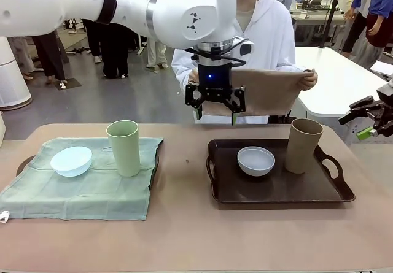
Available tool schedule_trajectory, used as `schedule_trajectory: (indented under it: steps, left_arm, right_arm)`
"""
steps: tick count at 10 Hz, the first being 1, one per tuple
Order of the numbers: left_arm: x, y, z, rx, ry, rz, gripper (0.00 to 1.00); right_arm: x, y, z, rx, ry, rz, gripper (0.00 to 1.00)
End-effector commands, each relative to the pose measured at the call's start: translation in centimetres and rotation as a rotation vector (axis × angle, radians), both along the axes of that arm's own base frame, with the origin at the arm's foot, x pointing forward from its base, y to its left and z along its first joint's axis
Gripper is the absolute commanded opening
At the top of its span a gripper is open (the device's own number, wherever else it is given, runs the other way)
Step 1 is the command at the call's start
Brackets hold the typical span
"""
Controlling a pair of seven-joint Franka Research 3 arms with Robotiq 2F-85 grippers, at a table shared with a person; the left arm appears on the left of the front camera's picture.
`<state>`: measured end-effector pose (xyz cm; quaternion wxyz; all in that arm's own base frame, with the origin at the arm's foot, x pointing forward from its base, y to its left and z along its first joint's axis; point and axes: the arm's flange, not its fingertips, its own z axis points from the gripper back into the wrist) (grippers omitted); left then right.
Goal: Set up a tray with a mat and arrange the tableware.
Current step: Pick up the Picnic Bowl and Reusable plastic cup from the Handle tray in front of the human's position and hold them in the air.
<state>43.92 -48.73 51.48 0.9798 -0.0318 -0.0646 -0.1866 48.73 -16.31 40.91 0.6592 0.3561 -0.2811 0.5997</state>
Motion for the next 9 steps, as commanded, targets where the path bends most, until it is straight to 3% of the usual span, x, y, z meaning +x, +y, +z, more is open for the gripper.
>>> schedule_trajectory:
  steps: [1, 5, 9]
  left_arm:
    - [1.5, -1.6, -0.8, -0.001, -0.039, -0.005, 1.0]
    - [4.4, -2.9, -3.1, 0.006, 0.004, 0.019, 1.0]
    - [6.5, -3.7, -4.3, -0.001, 0.004, 0.059, 1.0]
  right_arm:
    - [2.0, -1.0, -0.1, 0.028, -0.009, -0.015, 1.0]
    - [4.6, 1.7, -4.4, -0.057, -0.016, -0.009, 1.0]
    - [4.2, 3.6, -6.6, -0.074, -0.044, 0.055, 1.0]
